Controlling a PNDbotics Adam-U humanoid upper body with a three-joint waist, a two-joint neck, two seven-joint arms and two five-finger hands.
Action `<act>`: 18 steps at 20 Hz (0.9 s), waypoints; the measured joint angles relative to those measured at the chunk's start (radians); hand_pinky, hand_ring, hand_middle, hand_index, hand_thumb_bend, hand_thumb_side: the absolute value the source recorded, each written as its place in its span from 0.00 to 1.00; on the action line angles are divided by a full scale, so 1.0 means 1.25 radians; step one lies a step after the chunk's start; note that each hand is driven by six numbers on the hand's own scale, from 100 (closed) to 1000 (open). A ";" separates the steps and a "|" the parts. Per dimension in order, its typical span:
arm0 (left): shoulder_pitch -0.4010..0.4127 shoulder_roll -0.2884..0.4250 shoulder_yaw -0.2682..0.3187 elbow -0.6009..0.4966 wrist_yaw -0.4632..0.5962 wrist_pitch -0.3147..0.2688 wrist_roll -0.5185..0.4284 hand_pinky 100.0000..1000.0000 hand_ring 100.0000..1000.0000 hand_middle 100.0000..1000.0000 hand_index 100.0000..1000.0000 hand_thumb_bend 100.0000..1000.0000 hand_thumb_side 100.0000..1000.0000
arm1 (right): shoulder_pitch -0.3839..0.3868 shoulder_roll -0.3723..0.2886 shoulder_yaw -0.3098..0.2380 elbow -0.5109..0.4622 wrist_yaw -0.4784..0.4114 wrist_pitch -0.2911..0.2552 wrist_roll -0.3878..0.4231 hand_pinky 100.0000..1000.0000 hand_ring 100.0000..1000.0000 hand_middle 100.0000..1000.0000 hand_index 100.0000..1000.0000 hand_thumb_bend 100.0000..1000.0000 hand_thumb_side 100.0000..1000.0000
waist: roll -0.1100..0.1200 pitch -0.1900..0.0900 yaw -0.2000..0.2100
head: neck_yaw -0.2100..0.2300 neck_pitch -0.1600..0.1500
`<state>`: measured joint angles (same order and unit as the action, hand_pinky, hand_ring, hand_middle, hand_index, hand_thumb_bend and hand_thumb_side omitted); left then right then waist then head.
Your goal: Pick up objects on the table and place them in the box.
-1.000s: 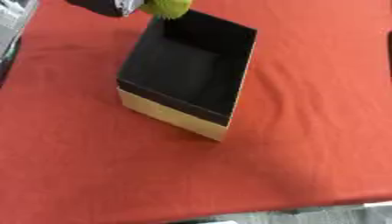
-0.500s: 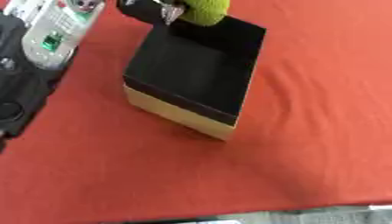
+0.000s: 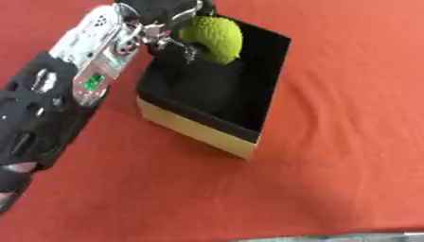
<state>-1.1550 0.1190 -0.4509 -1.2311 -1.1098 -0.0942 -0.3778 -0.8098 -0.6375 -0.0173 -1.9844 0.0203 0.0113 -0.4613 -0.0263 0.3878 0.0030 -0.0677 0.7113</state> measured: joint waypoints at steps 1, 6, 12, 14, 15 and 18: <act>0.006 -0.004 -0.001 0.008 -0.012 -0.008 -0.002 0.66 0.52 0.46 0.56 0.02 0.00 | 0.002 0.000 0.000 0.000 0.000 0.000 -0.001 0.79 0.78 0.75 0.88 0.00 1.00 | 0.000 0.000 0.000 | -0.001 0.000; 0.018 -0.021 -0.003 0.037 -0.051 -0.056 -0.013 0.77 0.70 0.66 0.80 0.24 0.16 | 0.002 0.000 0.000 0.000 -0.001 0.000 -0.003 0.79 0.78 0.76 0.88 0.00 1.00 | 0.000 0.001 -0.001 | -0.005 0.000; 0.020 -0.024 0.000 0.042 -0.063 -0.097 -0.019 0.86 0.80 0.79 0.93 0.37 0.34 | 0.008 0.000 0.000 0.000 -0.002 0.001 -0.004 0.79 0.78 0.76 0.88 0.00 1.00 | 0.000 0.001 0.001 | -0.010 0.000; 0.020 -0.023 0.004 0.039 -0.066 -0.098 -0.014 0.86 0.80 0.78 0.92 0.36 0.37 | 0.008 0.000 0.000 0.000 -0.003 0.002 -0.004 0.79 0.78 0.76 0.88 0.00 1.00 | 0.000 0.001 0.002 | -0.010 0.000; 0.020 -0.023 0.008 0.034 -0.067 -0.096 -0.010 0.85 0.79 0.78 0.92 0.34 0.37 | 0.008 0.000 0.000 0.000 -0.003 0.002 -0.004 0.79 0.78 0.76 0.88 0.00 1.00 | 0.000 0.001 0.003 | -0.011 0.000; 0.020 -0.022 0.020 0.008 -0.059 -0.084 0.006 0.84 0.78 0.76 0.91 0.30 0.38 | 0.009 0.000 0.000 0.000 -0.003 0.002 -0.005 0.79 0.78 0.76 0.88 0.00 1.00 | 0.000 0.001 0.004 | -0.011 0.000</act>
<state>-1.1298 0.0920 -0.4263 -1.2213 -1.1831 -0.1986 -0.3705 -0.7989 -0.6370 -0.0176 -1.9844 0.0163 0.0141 -0.4678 -0.0269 0.3892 0.0079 -0.0815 0.7110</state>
